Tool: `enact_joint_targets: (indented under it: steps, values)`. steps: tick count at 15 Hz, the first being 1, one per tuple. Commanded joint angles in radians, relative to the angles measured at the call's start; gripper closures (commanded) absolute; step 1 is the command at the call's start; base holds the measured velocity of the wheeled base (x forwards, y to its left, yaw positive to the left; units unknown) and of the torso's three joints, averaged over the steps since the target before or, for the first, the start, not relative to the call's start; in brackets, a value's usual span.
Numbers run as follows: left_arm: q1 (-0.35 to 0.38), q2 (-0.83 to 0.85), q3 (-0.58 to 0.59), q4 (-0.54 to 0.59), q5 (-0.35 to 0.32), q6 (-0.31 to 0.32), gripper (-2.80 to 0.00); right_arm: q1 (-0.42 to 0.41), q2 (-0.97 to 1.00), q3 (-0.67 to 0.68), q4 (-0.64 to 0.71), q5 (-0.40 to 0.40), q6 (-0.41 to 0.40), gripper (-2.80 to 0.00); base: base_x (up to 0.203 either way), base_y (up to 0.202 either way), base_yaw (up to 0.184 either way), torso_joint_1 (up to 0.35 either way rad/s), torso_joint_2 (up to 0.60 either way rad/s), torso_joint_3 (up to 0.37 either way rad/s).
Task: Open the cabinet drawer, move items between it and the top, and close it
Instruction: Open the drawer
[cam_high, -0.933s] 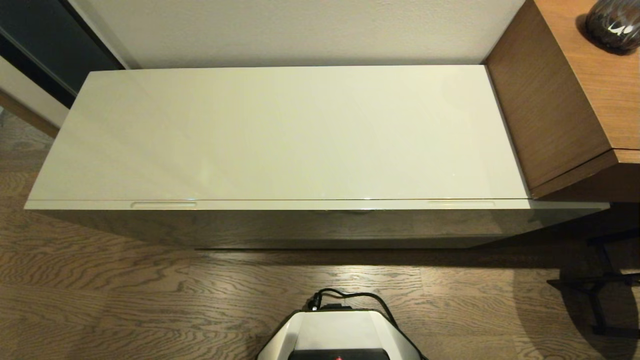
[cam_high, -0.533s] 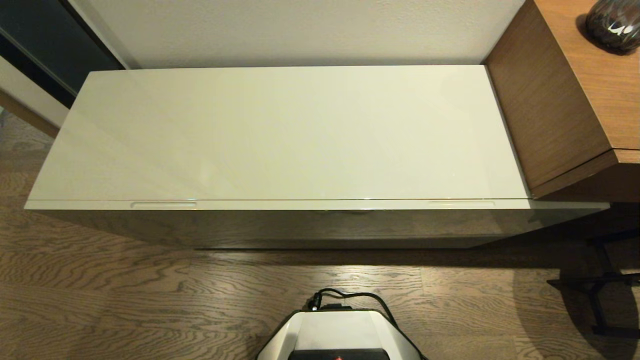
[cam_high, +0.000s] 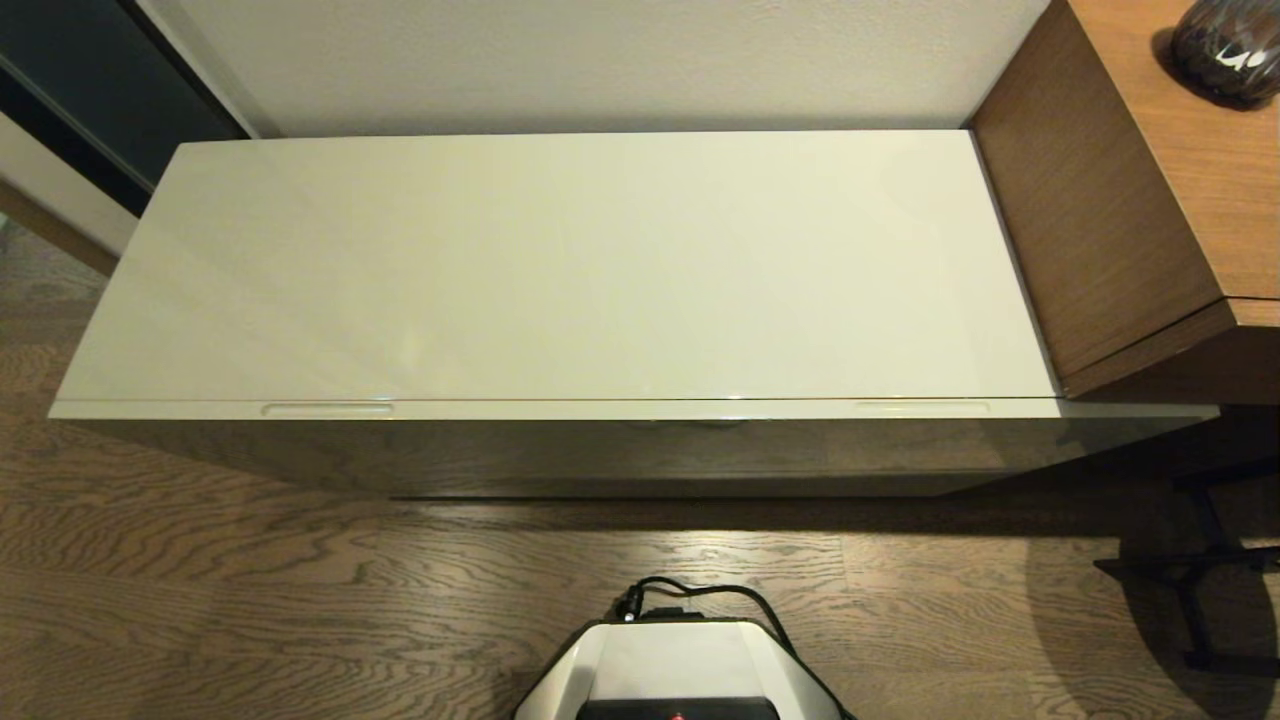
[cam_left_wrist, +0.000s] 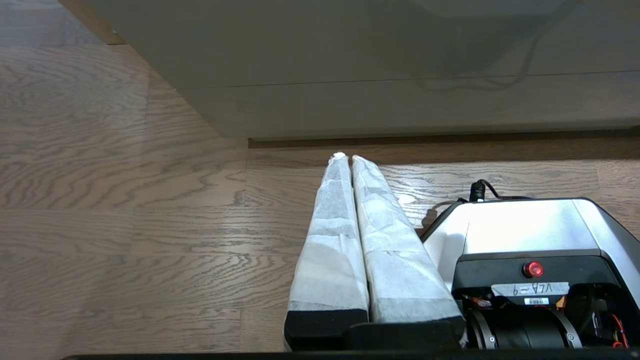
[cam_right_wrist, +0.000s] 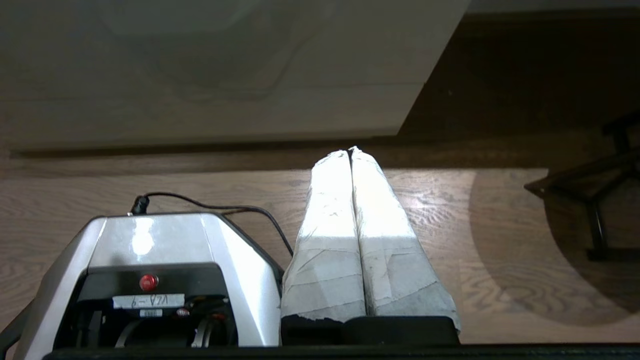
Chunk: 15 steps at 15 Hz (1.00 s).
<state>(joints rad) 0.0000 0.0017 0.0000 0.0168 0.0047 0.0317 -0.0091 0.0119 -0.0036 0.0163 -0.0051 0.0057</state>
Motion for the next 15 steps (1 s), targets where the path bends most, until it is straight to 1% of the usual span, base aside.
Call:
enact_joint_targets:
  steps: [1,2,3,5,6,8,9,15]
  values:
    - [0.000,0.001,0.000,0.001,0.000,0.001,0.00,0.000,0.000,-0.008,0.011,-0.001,0.005,0.00,0.000,0.000,0.000,0.000,0.00,0.000]
    - [0.000,0.001,0.000,0.000,0.000,0.001,0.00,0.000,0.000,-0.033,0.040,0.000,0.009,0.00,0.000,0.000,0.000,0.000,0.00,0.000]
    - [0.000,0.001,0.000,0.000,0.000,0.001,0.00,0.000,0.000,-0.098,0.089,0.006,0.016,0.00,0.000,0.000,0.000,0.000,0.00,0.000]
    - [0.000,0.001,0.000,0.000,0.000,0.001,0.00,0.000,0.000,-0.331,0.284,0.068,0.060,0.00,0.000,0.000,0.000,0.000,0.00,0.000]
    - [0.000,0.001,0.000,0.000,0.000,0.001,0.00,0.000,0.000,-0.438,0.395,0.111,0.091,0.00,0.000,0.000,0.000,0.000,0.00,0.000]
    - [0.000,0.001,0.000,0.000,0.000,0.001,0.00,0.000,0.000,-0.580,0.509,0.168,0.146,0.00,0.000,0.000,0.000,0.000,0.00,0.000]
    - [0.000,0.001,0.000,0.000,0.000,0.001,0.00,0.000,0.000,-0.609,0.549,0.195,0.173,0.00,0.000,0.000,0.000,0.000,0.00,0.000]
    - [0.000,0.001,0.000,0.000,0.000,0.001,0.00,0.000,0.000,-0.618,0.556,0.194,0.175,0.00,0.000,0.000,0.000,0.000,0.00,0.000]
